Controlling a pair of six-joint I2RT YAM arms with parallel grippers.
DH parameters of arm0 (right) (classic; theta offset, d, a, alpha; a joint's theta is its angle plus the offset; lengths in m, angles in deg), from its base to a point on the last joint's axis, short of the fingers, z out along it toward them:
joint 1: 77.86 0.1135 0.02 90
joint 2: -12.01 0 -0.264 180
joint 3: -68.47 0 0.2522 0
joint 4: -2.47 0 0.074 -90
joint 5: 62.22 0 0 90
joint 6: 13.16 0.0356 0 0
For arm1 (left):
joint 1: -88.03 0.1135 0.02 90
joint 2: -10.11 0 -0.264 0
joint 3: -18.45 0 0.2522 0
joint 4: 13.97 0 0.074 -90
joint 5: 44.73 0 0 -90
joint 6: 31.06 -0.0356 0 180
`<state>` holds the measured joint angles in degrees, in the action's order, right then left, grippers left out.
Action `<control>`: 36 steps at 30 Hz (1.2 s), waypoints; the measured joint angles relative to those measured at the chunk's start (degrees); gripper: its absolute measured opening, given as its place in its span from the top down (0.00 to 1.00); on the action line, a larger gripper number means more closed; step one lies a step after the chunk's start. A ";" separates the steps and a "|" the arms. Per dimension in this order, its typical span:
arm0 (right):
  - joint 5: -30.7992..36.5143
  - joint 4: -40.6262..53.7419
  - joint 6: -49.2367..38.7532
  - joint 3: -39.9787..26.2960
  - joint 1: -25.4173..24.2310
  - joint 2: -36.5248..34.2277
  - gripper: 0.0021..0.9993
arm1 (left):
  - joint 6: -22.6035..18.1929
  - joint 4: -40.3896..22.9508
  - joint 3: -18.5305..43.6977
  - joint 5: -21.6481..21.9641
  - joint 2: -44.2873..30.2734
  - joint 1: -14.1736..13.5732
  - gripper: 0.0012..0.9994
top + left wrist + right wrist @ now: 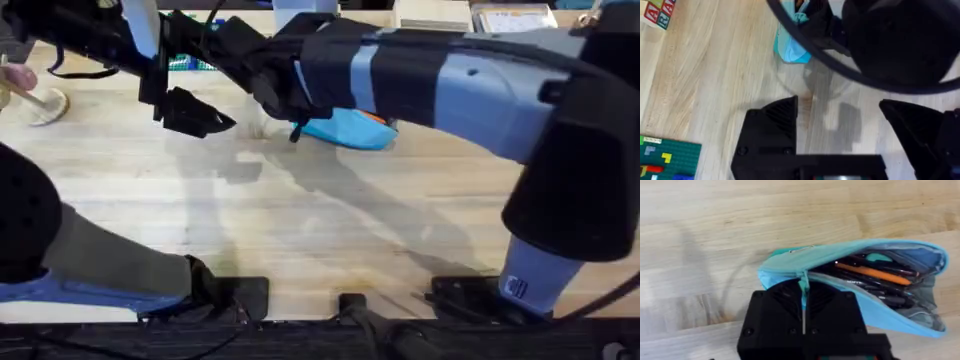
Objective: Unzip the bag, pick up the pens from the table one at a time and place them inside, then zip the bag closed.
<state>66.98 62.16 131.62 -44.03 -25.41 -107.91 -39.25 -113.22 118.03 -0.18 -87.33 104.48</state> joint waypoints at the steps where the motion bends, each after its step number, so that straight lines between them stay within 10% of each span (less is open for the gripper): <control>1: -0.02 0.16 -0.24 0.00 -0.02 0.35 0.97 | 0.02 0.02 0.00 0.00 0.00 0.00 0.01; 22: -1.97 2.08 -4.30 0.00 0.04 5.21 0.97 | -1.16 -0.20 0.00 -0.26 -5.47 0.00 0.01; 36: -1.99 2.09 -4.30 0.00 0.02 5.21 0.97 | -11.43 0.33 0.00 -8.51 -11.06 -2.67 0.01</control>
<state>64.99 64.25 127.32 -44.03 -25.39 -102.71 -50.68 -112.89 118.03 -8.69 -98.39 101.81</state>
